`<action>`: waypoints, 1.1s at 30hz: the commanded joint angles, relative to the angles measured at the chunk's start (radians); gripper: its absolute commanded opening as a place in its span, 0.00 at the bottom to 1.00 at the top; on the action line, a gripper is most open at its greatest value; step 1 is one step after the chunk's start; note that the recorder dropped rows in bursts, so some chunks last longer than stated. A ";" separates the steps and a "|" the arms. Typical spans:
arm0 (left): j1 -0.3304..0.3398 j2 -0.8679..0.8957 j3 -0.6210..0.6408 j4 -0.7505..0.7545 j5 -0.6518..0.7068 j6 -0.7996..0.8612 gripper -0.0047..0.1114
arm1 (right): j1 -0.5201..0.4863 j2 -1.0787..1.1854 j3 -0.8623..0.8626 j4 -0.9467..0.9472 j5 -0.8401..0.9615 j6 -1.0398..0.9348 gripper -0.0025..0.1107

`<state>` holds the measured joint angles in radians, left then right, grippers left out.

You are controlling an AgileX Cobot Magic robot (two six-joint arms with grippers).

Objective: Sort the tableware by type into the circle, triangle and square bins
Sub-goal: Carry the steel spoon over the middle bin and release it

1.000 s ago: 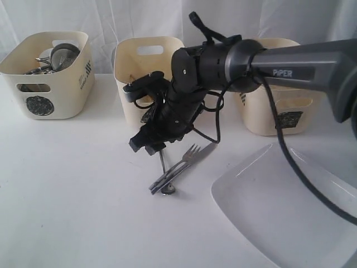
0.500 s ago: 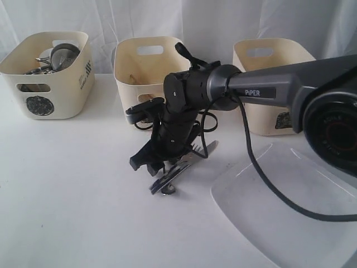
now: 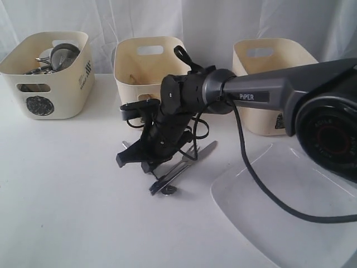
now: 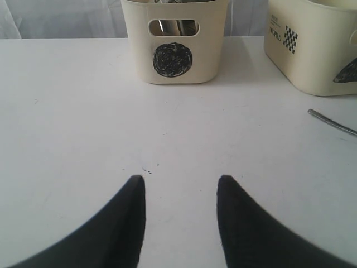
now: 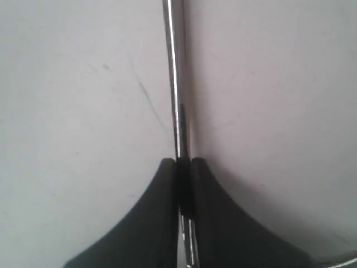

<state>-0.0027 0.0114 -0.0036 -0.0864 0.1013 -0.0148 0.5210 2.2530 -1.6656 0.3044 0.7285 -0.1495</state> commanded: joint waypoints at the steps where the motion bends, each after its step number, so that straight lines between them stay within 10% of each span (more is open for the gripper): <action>1: 0.001 -0.003 0.004 -0.006 -0.003 -0.008 0.44 | 0.028 -0.005 0.002 0.104 -0.013 -0.055 0.02; 11: 0.001 -0.003 0.004 -0.006 -0.003 -0.008 0.44 | 0.096 -0.075 0.001 0.329 -0.038 -0.265 0.02; 18: 0.001 -0.003 0.004 -0.006 -0.003 -0.008 0.44 | 0.043 -0.289 0.081 0.012 -0.111 -0.200 0.02; 33: 0.001 -0.003 0.004 -0.006 -0.003 -0.008 0.44 | -0.132 -0.393 0.233 -0.070 -0.737 -0.028 0.02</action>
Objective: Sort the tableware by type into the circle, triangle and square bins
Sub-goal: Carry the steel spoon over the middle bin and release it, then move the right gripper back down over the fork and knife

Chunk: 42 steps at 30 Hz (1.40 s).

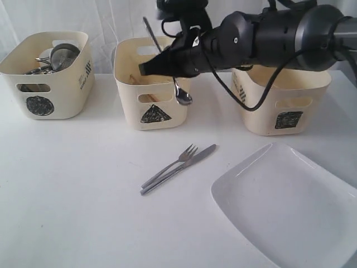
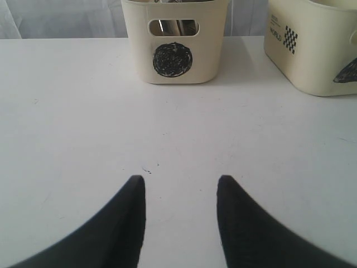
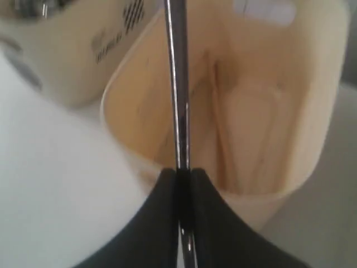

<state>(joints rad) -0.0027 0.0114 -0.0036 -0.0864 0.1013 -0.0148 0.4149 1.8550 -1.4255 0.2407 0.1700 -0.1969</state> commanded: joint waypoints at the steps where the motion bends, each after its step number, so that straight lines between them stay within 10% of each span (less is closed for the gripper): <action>1: 0.001 -0.003 0.004 -0.006 -0.003 -0.008 0.44 | -0.028 0.018 -0.021 -0.007 -0.199 0.020 0.02; 16: 0.001 -0.003 0.004 -0.006 -0.003 -0.008 0.44 | -0.046 0.232 -0.288 -0.009 -0.219 0.018 0.03; 28: 0.001 -0.003 0.004 -0.006 -0.003 -0.008 0.44 | -0.048 0.248 -0.322 -0.007 -0.194 0.019 0.25; 42: 0.001 -0.003 0.004 -0.006 -0.003 -0.008 0.44 | -0.019 -0.083 0.054 -0.007 0.224 0.056 0.26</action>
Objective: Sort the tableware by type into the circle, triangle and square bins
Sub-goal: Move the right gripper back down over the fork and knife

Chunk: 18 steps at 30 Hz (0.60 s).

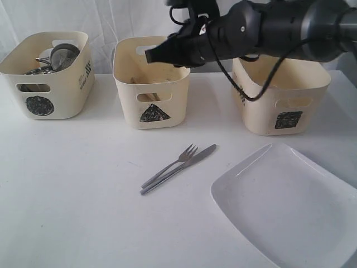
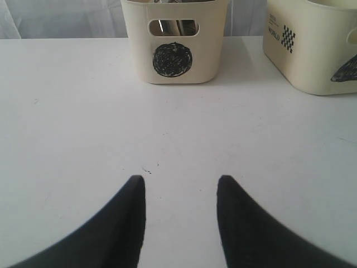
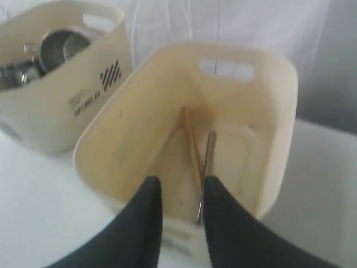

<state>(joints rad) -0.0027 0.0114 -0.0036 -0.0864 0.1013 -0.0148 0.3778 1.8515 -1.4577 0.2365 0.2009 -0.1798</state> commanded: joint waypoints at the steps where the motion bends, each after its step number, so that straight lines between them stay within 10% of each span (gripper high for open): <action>1: 0.001 -0.003 0.004 -0.006 -0.003 -0.008 0.44 | 0.023 -0.087 0.100 -0.001 0.241 0.063 0.28; 8: 0.001 -0.003 0.004 -0.006 -0.003 -0.008 0.44 | 0.052 -0.040 0.136 0.002 0.359 0.385 0.56; 18: 0.001 -0.003 0.004 -0.006 -0.003 -0.008 0.44 | 0.081 0.066 0.134 -0.002 0.350 0.798 0.59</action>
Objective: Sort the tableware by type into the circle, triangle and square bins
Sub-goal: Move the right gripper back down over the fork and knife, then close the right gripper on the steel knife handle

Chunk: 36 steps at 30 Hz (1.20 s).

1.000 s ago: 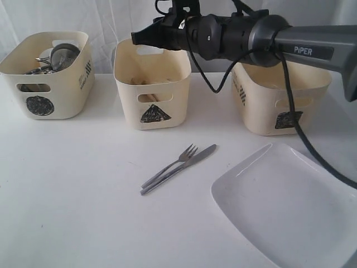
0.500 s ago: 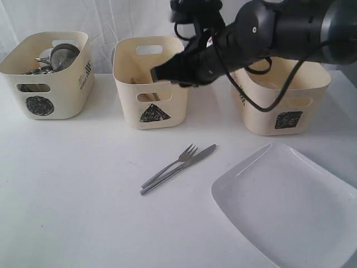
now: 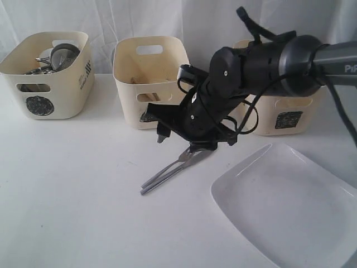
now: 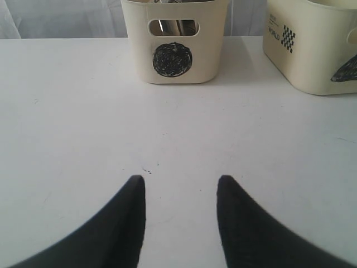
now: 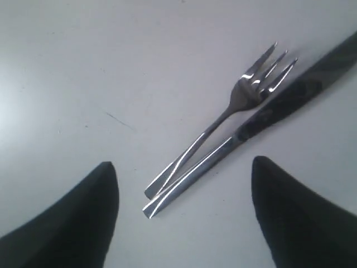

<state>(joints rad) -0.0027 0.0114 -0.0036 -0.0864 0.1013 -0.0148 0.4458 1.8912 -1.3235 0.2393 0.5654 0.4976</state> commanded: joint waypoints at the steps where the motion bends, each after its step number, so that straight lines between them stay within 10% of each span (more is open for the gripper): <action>1: 0.001 -0.003 0.004 -0.006 -0.003 -0.008 0.44 | 0.019 0.037 0.000 -0.005 -0.012 0.140 0.59; 17: 0.001 -0.003 0.004 -0.006 -0.003 -0.008 0.44 | 0.036 0.101 -0.002 -0.035 -0.047 0.048 0.58; 27: 0.001 -0.003 0.004 -0.006 -0.003 -0.008 0.44 | 0.078 0.102 -0.112 -0.076 0.078 -1.329 0.58; 36: 0.001 -0.003 0.004 -0.006 -0.003 -0.008 0.44 | 0.082 0.147 -0.119 -0.053 0.086 -1.915 0.58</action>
<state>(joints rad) -0.0027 0.0114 -0.0036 -0.0864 0.1013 -0.0148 0.5274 2.0200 -1.4342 0.1809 0.6440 -1.3191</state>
